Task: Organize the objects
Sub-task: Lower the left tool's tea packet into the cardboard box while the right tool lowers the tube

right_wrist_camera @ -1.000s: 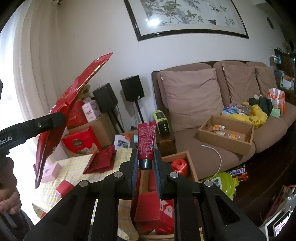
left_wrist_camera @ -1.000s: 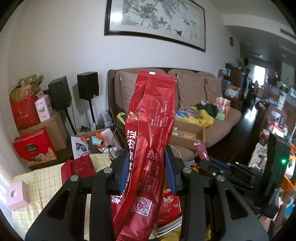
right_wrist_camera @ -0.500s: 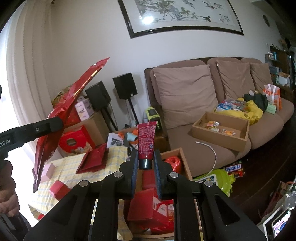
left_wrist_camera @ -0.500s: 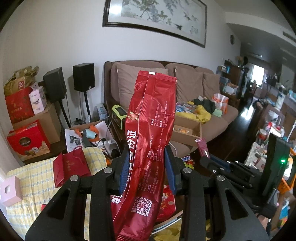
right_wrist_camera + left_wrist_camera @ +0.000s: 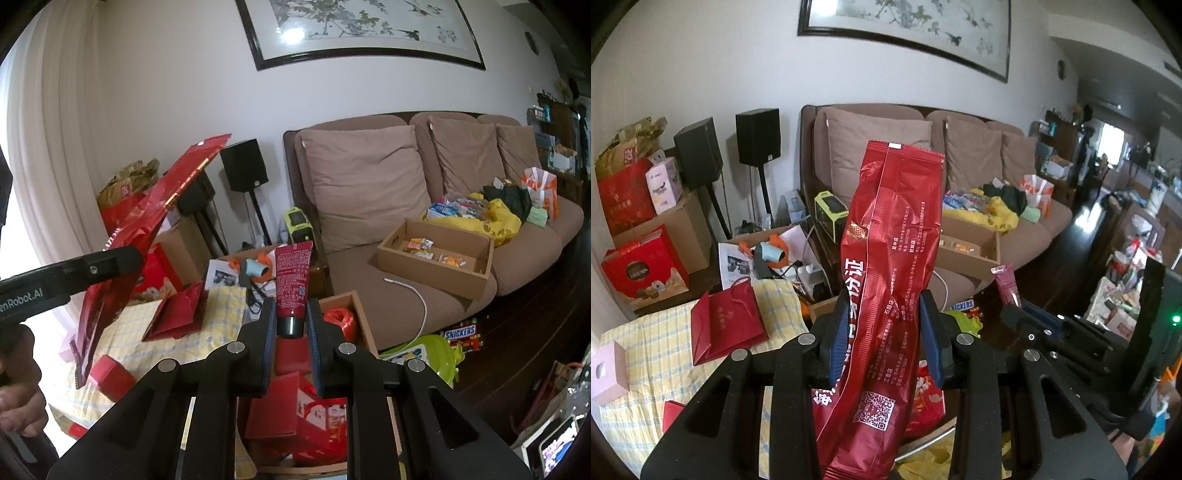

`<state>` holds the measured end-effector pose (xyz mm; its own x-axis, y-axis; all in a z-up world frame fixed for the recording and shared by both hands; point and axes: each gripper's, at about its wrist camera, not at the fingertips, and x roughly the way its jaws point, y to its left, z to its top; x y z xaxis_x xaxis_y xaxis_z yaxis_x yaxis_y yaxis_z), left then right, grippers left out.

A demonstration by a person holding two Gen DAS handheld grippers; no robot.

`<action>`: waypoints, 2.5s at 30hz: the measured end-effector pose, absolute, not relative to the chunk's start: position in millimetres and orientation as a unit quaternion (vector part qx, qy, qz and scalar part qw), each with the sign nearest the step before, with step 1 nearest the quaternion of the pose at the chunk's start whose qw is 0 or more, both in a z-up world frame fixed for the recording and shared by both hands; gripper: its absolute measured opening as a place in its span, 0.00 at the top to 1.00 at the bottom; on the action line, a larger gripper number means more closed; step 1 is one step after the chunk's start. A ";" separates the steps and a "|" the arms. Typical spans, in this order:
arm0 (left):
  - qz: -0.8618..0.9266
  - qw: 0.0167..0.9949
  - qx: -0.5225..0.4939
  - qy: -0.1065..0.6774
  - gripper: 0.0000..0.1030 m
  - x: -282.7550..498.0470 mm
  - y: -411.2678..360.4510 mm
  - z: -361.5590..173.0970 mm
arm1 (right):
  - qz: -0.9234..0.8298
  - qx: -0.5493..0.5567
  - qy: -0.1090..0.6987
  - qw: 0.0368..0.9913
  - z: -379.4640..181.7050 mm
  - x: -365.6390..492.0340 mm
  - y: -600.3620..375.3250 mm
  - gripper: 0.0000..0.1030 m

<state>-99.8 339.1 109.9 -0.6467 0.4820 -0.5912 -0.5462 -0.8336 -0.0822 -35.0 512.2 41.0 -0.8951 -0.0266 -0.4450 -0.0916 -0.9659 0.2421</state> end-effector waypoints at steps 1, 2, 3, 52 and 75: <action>0.905 0.283 -0.312 0.052 0.68 -100.6 339.3 108.2 | 0.965 -0.229 0.129 0.017 40.6 -34.8 512.1 0.85; 0.905 0.283 -0.313 0.052 0.68 -101.1 339.8 107.4 | 0.964 -0.230 0.129 0.018 39.7 -35.9 512.3 0.85; 0.905 0.283 -0.314 0.052 0.68 -101.8 339.9 106.2 | 0.964 -0.231 0.128 0.018 38.9 -36.6 512.3 0.85; 0.902 0.235 -0.349 0.094 0.68 -116.6 353.9 42.1 | 0.946 -0.297 0.131 0.014 -9.9 -70.9 513.7 0.85; 0.892 0.244 -0.365 0.104 0.68 -118.7 365.3 18.8 | 0.933 -0.328 0.147 0.014 -40.2 -91.0 514.5 0.85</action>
<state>-118.7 365.3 18.8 -0.6136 0.3601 -0.7027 -0.5115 -0.8592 0.0064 -91.0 514.5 -40.2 -0.7846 -0.0709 -0.6160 -0.1218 -0.9565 0.2651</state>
